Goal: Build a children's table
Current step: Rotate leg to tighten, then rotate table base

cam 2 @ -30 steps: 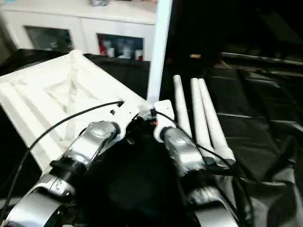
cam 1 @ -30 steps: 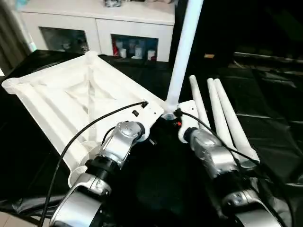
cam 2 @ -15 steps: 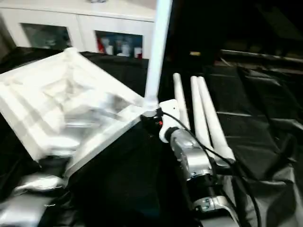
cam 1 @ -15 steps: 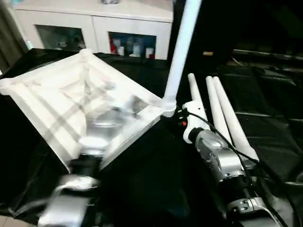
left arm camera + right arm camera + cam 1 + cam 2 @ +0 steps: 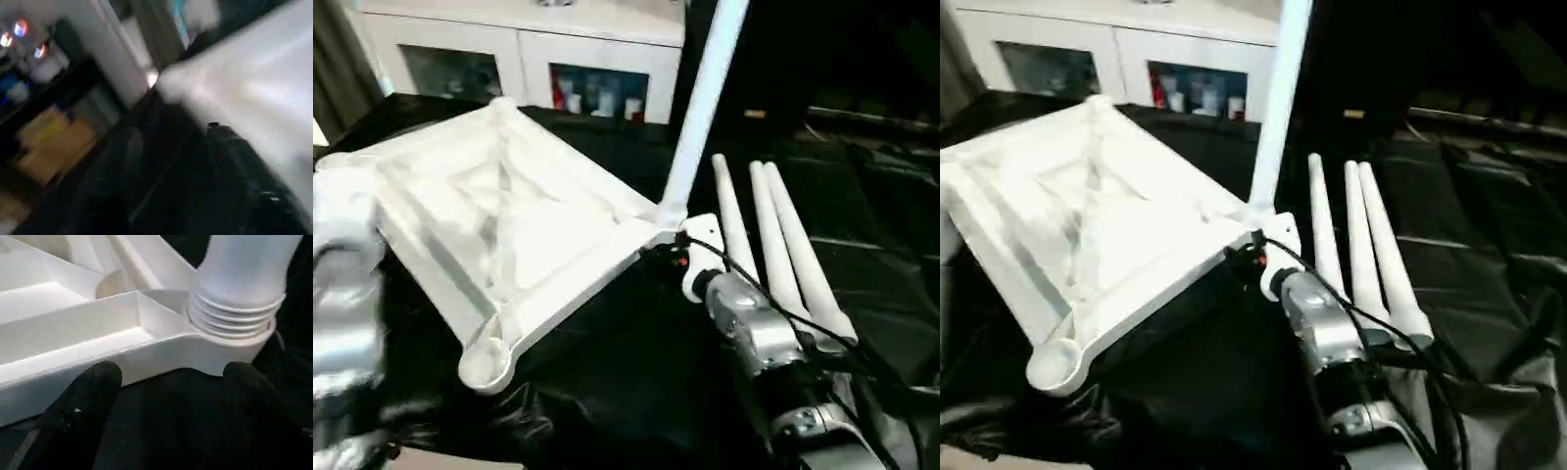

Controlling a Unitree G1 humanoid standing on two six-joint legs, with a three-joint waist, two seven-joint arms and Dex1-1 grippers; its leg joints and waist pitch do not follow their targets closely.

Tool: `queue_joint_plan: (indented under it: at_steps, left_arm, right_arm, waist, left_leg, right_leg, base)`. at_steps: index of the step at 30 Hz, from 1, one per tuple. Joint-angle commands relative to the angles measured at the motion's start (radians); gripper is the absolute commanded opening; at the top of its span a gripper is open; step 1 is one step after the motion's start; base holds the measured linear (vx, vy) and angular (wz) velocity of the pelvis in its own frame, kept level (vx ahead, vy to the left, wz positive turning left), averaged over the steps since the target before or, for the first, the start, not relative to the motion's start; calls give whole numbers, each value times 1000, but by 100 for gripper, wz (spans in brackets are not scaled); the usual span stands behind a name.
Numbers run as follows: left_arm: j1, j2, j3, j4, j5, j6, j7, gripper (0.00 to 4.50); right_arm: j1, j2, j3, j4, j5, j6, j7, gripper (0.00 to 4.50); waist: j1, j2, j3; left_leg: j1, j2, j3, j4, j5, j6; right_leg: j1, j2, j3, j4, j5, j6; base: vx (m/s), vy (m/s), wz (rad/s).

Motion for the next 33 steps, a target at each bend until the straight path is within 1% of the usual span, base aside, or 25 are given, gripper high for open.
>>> queue_joint_plan:
  at_steps: [1, 2, 4, 5, 6, 7, 8, 10, 12, 14, 15, 16, 17, 18, 20, 21, 22, 25, 26, 27, 28, 29, 30, 32, 33]
  left_arm:
    - [26, 2, 1, -43, 8, 46, -4, 270]
    - [40, 1, -1, -53, 8, 62, -13, 288]
    - [64, 0, -15, -71, 9, 98, -39, 298]
    - [85, 9, -43, -91, 3, 139, -78, 310]
    - [99, 15, -62, -105, -1, 167, -104, 324]
    - [115, 13, -75, -127, -19, 205, -135, 335]
    - [115, 13, -75, -127, -19, 205, -135, 340]
    - [153, 17, -113, -183, -64, 295, -215, 357]
    - [180, 27, -154, -241, -111, 369, -292, 357]
    - [188, 32, -169, -262, -127, 398, -319, 383]
    - [201, 45, -198, -301, -151, 440, -362, 388]
    - [222, 75, -249, -353, -185, 482, -429, 400]
    - [233, 93, -277, -381, -203, 500, -466, 408]
    - [243, 112, -307, -408, -223, 514, -505, 417]
    - [254, 139, -346, -446, -252, 522, -566, 425]
    - [262, 155, -374, -469, -270, 514, -605, 443]
    - [273, 171, -408, -488, -292, 497, -653, 448]
    - [269, 173, -432, -500, -315, 519, -682, 448]
    - [260, 168, -450, -496, -316, 516, -688, 448]
    - [231, 149, -482, -469, -301, 489, -686, 448]
    - [214, 140, -493, -453, -296, 478, -680, 448]
    - [185, 118, -501, -423, -287, 451, -668, 448]
    - [146, 87, -512, -387, -286, 423, -660, 448]
    - [124, 69, -518, -371, -291, 412, -659, 448]
    - [103, 55, -529, -355, -298, 401, -660, 448]
  right_arm:
    - [-15, -2, -9, 11, -4, 15, -20, 385]
    - [-17, -1, -12, 14, -3, 17, -26, 385]
    - [-20, -3, -14, 20, -7, 17, -37, 385]
    - [-22, -4, -15, 26, -9, 14, -37, 385]
    - [-24, -5, -15, 32, -10, 12, -37, 385]
    - [-26, -4, -15, 38, -10, 9, -35, 385]
    - [-26, -4, -15, 38, -10, 9, -35, 385]
    - [-31, -3, -11, 51, -12, 6, -34, 385]
    - [-35, 0, -5, 61, -11, 4, -28, 385]
    - [-37, 1, -2, 65, -10, 5, -22, 385]
    - [-39, 2, 4, 72, -10, 6, -15, 385]
    - [-43, 3, 11, 83, -12, 4, -6, 385]
    - [-46, 5, 15, 90, -13, 2, -1, 385]
    - [-49, 7, 18, 97, -14, -1, 5, 385]
    - [-56, 10, 24, 107, -15, -8, 16, 385]
    - [-59, 12, 27, 109, -15, -10, 21, 385]
    - [-62, 14, 30, 108, -14, -13, 29, 385]
    - [-67, 16, 31, 103, -9, -13, 41, 385]
    - [-66, 15, 36, 94, -11, -12, 47, 385]
    - [-60, 8, 48, 69, -13, -9, 65, 385]
    - [-56, 4, 52, 55, -13, -5, 72, 385]
    - [-47, -2, 55, 24, -11, 9, 79, 385]
    - [-33, -12, 58, -30, -6, 45, 84, 385]
    - [-25, -20, 60, -65, -4, 72, 84, 385]
    - [-16, -30, 62, -106, -4, 113, 83, 385]
  waist:
    - [-1, 26, -58]
    - [1, 25, -58]
    - [4, 26, -58]
    - [4, 25, -58]
    - [5, 23, -56]
    - [5, 23, -59]
    - [4, 23, -57]
    - [5, 21, -59]
    - [5, 20, -58]
    - [4, 21, -58]
    - [3, 22, -58]
    - [2, 18, -55]
    - [6, 19, -57]
    - [5, 22, -54]
    - [6, 25, -51]
    - [5, 26, -51]
    - [4, 24, -51]
    - [1, 24, -52]
    - [-1, 27, -52]
    - [-1, 25, -51]
    - [-2, 24, -52]
    - [0, 25, -50]
    - [1, 25, -52]
    - [1, 25, -54]
    - [-1, 32, -54]
  left_leg:
    - [13, 35, -11, -70, -217, -15]
    - [14, 34, -11, -69, -218, -16]
    - [15, 34, -11, -70, -219, -19]
    - [16, 34, -11, -70, -223, -19]
    - [13, 34, -12, -72, -229, -20]
    - [15, 33, -12, -70, -226, -22]
    - [12, 33, -12, -71, -224, -20]
    - [11, 32, -11, -69, -206, -19]
    - [10, 31, -10, -68, -208, -17]
    - [12, 31, -9, -68, -207, -17]
    - [12, 32, -10, -68, -210, -18]
    - [11, 29, -9, -69, -217, -12]
    - [15, 32, -11, -68, -221, -13]
    - [14, 32, -10, -71, -232, -12]
    - [19, 31, -8, -72, -254, -19]
    - [19, 30, -8, -72, -261, -21]
    - [15, 30, -10, -74, -266, -26]
    - [15, 30, -9, -73, -261, -33]
    - [13, 30, -10, -73, -256, -35]
    - [14, 28, -9, -72, -257, -34]
    - [15, 27, -7, -70, -251, -32]
    - [18, 27, -6, -70, -252, -29]
    - [20, 27, -6, -69, -250, -29]
    - [12, 28, -10, -71, -220, -35]
    - [10, 27, -11, -71, -214, -38]
  right_leg:
    - [40, -76, 53, -68, -150, -152]
    - [39, -74, 53, -67, -137, -151]
    - [39, -75, 53, -67, -124, -153]
    - [38, -74, 53, -67, -123, -153]
    - [40, -75, 53, -66, -129, -153]
    - [40, -77, 54, -63, -124, -156]
    - [40, -75, 54, -65, -124, -157]
    - [43, -76, 55, -61, -102, -159]
    - [43, -76, 54, -62, -105, -165]
    - [41, -73, 54, -61, -100, -167]
    - [43, -74, 53, -59, -95, -171]
    - [42, -72, 54, -64, -115, -167]
    - [42, -77, 54, -61, -126, -167]
    - [38, -74, 54, -65, -149, -165]
    - [33, -71, 55, -69, -174, -161]
    - [33, -70, 56, -69, -179, -160]
    - [37, -73, 56, -70, -193, -155]
    - [38, -72, 57, -68, -193, -149]
    - [40, -72, 57, -67, -187, -149]
    - [40, -70, 57, -70, -193, -141]
    - [40, -70, 58, -70, -197, -137]
    - [37, -68, 58, -76, -210, -128]
    - [37, -68, 58, -75, -212, -126]
    - [47, -70, 58, -70, -192, -121]
    - [48, -70, 58, -68, -185, -119]
  base:
    - [0, 0, 0]
    - [0, 0, 0]
    - [0, 0, 0]
    - [0, 0, 0]
    - [0, 0, 0]
    - [0, 0, 0]
    - [0, 0, 0]
    - [0, 0, 0]
    - [0, 0, 0]
    - [0, 0, 0]
    - [0, 0, 0]
    - [0, 0, 0]
    - [0, 0, 0]
    - [0, 0, 0]
    - [0, 0, 0]
    - [0, 0, 0]
    - [0, 0, 0]
    - [0, 0, 0]
    - [0, 0, 0]
    - [0, 0, 0]
    - [0, 0, 0]
    - [0, 0, 0]
    - [0, 0, 0]
    - [0, 0, 0]
    - [0, 0, 0]
